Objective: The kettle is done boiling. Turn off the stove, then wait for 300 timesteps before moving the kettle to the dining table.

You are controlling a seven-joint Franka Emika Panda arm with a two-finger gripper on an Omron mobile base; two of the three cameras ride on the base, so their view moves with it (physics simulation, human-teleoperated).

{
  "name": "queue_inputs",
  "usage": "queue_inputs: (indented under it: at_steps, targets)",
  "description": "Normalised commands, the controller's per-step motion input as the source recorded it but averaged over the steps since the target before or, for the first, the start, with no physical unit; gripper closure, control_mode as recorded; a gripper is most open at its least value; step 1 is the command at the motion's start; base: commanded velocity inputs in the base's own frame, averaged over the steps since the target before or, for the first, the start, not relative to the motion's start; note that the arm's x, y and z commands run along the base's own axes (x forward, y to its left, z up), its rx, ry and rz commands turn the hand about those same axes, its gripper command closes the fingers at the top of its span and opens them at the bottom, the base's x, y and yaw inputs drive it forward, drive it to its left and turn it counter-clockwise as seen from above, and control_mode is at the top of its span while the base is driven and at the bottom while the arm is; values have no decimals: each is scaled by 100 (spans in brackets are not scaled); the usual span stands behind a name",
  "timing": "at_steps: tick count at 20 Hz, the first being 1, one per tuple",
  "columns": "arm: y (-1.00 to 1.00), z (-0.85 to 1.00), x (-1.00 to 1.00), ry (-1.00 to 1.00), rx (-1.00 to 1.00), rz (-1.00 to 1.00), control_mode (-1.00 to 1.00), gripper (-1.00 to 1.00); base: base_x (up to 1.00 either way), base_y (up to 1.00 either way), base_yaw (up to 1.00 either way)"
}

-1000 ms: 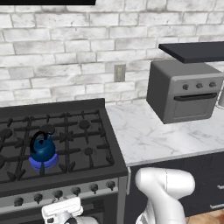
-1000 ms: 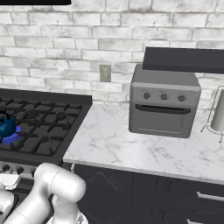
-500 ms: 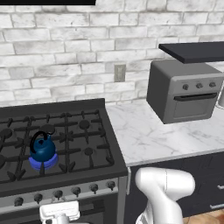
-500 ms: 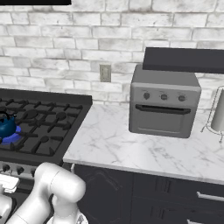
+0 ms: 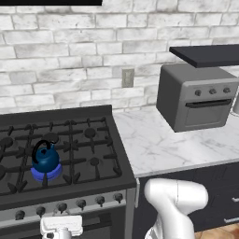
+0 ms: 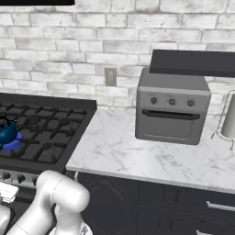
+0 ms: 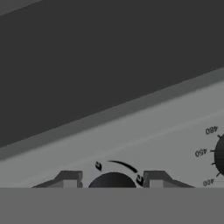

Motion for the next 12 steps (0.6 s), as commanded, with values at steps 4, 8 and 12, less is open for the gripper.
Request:
queue_inputs:
  at_steps: [4,8,12]
  targets:
    - [9,0,0,0,13,0,-100,100,0,0,0]
    - [23,-8,-8,-4,8,-21,-100,100,0,0,0]
    - [6,-18,-10,-2,27,-6,-100,100,0,0,0]
